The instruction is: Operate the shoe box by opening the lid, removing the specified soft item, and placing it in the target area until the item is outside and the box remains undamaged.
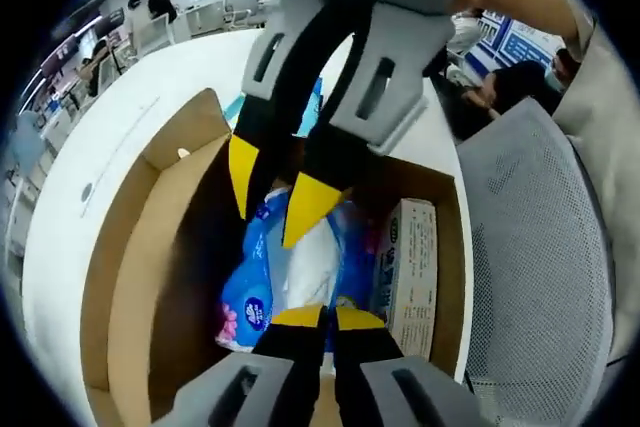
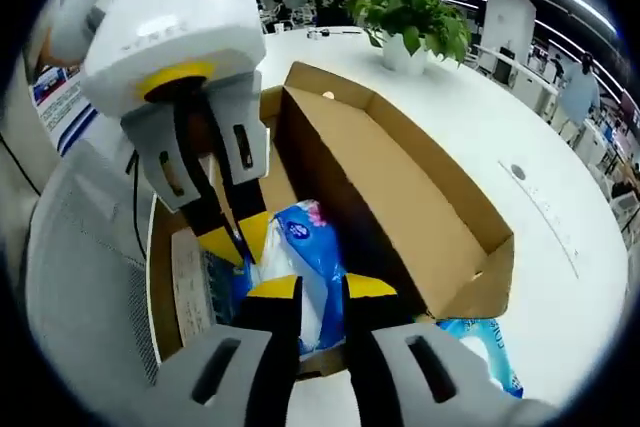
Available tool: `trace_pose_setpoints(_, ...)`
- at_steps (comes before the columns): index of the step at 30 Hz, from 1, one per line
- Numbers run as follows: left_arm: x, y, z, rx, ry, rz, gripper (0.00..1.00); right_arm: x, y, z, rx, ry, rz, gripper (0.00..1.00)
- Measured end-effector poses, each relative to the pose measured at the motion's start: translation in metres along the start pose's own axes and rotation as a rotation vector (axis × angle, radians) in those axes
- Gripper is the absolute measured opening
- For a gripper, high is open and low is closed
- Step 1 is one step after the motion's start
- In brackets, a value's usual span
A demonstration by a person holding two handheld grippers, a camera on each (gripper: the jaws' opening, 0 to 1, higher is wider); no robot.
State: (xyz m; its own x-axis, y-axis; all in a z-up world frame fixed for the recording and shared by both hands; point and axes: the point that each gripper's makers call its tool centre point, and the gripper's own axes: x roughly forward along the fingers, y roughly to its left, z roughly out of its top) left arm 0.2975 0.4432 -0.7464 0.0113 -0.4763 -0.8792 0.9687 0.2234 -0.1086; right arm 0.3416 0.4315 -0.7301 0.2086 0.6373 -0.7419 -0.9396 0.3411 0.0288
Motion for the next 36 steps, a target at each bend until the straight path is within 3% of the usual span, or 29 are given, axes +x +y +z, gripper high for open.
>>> trace_pose_setpoints(6,-0.004,0.001,-0.001,-0.039,-0.029,0.0,0.0,0.012,0.001,-0.005,-0.067,0.042,-0.015,0.1)
trace_pose_setpoints(9,-0.006,0.0,-0.002,-0.04,-0.037,0.004,0.0,0.012,-0.004,-0.007,-0.109,0.066,-0.04,0.04)
trace_pose_setpoints(15,-0.009,0.0,0.0,-0.05,-0.05,0.01,0.0,0.011,-0.007,-0.006,-0.09,0.06,-0.041,0.0)
trace_pose_setpoints(36,-0.052,-0.001,0.013,-0.098,-0.116,0.09,0.0,-0.019,0.001,0.037,-0.122,-0.049,-0.046,0.0)
